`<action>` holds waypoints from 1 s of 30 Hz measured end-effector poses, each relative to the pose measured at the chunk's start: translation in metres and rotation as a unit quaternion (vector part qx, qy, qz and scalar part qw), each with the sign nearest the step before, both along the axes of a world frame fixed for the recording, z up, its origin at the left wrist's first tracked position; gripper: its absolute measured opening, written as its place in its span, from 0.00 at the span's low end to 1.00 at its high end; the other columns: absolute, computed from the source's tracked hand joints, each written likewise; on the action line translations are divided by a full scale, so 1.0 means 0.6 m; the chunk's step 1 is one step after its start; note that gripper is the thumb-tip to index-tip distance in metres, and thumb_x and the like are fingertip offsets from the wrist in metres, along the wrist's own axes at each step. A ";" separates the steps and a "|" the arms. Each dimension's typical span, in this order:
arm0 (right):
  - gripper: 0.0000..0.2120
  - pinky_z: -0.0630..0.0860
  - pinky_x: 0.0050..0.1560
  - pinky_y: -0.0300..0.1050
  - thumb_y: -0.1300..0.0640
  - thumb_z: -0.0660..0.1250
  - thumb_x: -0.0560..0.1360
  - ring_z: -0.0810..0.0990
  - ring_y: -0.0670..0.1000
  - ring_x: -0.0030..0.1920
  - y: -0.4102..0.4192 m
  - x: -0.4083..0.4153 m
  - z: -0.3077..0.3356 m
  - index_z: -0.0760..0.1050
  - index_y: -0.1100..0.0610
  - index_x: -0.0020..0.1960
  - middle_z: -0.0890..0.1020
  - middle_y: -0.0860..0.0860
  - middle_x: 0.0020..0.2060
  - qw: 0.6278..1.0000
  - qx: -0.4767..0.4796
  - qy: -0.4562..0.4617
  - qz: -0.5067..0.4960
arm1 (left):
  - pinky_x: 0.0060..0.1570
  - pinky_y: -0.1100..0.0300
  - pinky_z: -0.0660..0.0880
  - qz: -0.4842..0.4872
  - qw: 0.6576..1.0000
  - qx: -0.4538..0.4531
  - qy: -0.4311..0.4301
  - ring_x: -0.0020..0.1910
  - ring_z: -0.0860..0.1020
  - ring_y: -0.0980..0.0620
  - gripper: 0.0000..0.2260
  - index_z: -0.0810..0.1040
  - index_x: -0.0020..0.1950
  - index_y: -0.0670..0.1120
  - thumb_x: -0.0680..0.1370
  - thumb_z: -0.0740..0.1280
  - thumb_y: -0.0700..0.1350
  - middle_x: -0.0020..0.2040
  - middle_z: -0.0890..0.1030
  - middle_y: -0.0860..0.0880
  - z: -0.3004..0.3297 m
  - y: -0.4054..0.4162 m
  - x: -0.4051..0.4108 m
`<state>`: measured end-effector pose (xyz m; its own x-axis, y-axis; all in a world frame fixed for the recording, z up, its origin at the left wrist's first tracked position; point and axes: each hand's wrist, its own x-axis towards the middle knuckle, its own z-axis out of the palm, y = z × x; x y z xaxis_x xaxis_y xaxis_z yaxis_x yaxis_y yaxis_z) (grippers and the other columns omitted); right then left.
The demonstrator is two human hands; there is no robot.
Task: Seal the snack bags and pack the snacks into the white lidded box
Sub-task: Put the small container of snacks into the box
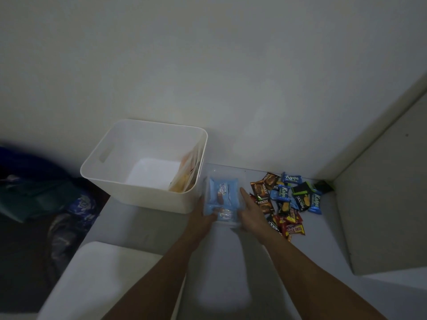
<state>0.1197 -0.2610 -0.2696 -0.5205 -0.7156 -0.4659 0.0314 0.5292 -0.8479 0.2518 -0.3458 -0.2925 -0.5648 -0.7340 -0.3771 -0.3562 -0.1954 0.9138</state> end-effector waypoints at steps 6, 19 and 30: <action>0.33 0.76 0.44 0.38 0.64 0.60 0.77 0.73 0.47 0.55 0.030 -0.028 0.000 0.54 0.46 0.77 0.67 0.52 0.71 1.000 0.005 0.029 0.002 | 0.57 0.65 0.74 -0.093 0.995 -0.046 0.001 0.62 0.75 0.59 0.38 0.51 0.77 0.57 0.73 0.68 0.46 0.70 0.70 0.50 -0.006 0.005 -0.017; 0.37 0.79 0.55 0.57 0.58 0.64 0.69 0.76 0.53 0.60 0.036 -0.081 0.115 0.58 0.40 0.74 0.69 0.47 0.68 0.993 -0.068 0.092 -0.007 | 0.72 0.47 0.63 -0.100 0.989 -0.104 0.031 0.74 0.62 0.52 0.40 0.49 0.77 0.60 0.71 0.69 0.53 0.77 0.58 0.54 0.108 -0.021 -0.068; 0.29 0.75 0.61 0.53 0.54 0.62 0.73 0.65 0.51 0.72 -0.100 -0.062 0.282 0.63 0.39 0.73 0.57 0.42 0.77 0.970 -0.129 0.193 0.073 | 0.41 0.61 0.74 -0.051 0.982 -0.181 0.023 0.50 0.77 0.47 0.28 0.56 0.76 0.58 0.79 0.63 0.47 0.69 0.69 0.50 0.309 -0.132 -0.015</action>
